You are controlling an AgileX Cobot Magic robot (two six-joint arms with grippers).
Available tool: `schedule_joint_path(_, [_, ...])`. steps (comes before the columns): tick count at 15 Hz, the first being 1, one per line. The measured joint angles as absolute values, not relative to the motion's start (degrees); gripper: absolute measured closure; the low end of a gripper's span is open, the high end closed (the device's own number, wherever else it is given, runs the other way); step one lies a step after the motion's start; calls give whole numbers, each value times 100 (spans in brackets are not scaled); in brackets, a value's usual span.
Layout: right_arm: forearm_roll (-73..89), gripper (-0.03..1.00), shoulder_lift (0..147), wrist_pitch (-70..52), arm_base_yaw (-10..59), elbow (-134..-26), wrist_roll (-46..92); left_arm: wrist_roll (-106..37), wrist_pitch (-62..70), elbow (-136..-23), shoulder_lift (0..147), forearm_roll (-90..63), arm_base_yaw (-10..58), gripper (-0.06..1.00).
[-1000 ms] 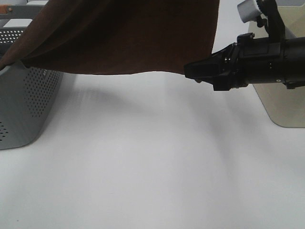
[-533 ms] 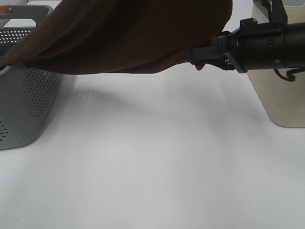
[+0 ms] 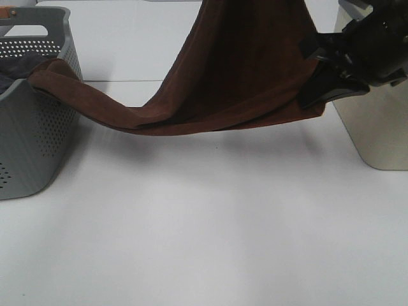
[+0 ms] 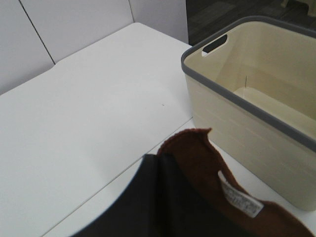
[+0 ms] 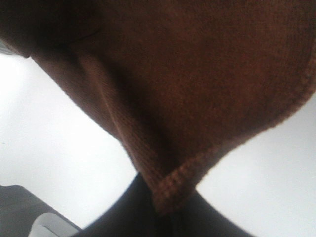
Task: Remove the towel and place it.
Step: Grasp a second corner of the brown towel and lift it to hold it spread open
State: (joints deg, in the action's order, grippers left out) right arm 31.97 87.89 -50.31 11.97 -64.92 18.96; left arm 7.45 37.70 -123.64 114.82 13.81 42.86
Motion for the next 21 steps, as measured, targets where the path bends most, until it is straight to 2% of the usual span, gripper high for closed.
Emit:
schedule_joint_path(3, [1404,97,8646,-5758,1197,-7363,447,779,3650,-12364,11683,1409,4286,94])
schedule_joint_path(6, [269,97,8400,-5999,1197,-8314,-235,779,3237,-12364,11431,1427,4269,94])
schedule_joint_path(8, [52,97,8342,-6056,1197,-8852,-338,779,3128,-12364,11173,1450,4177,94])
schedule_joint_path(9, [126,97,8319,-6125,1197,-9471,-350,785,3140,-12364,10777,1478,3948,94])
schedule_joint_path(12, [498,97,8319,-6045,1197,-9803,-223,785,3323,-12387,10434,1484,3547,94])
schedule_joint_path(17, [579,97,8904,-5202,1197,-9803,103,785,3913,-12387,10949,1255,2876,94])
schedule_joint_path(19, [579,97,9379,-4515,1197,-9803,132,785,3713,-12387,11379,1169,2613,94])
schedule_joint_path(21, [579,97,9849,-3489,1197,-9803,218,785,2979,-12387,11763,1134,2349,94])
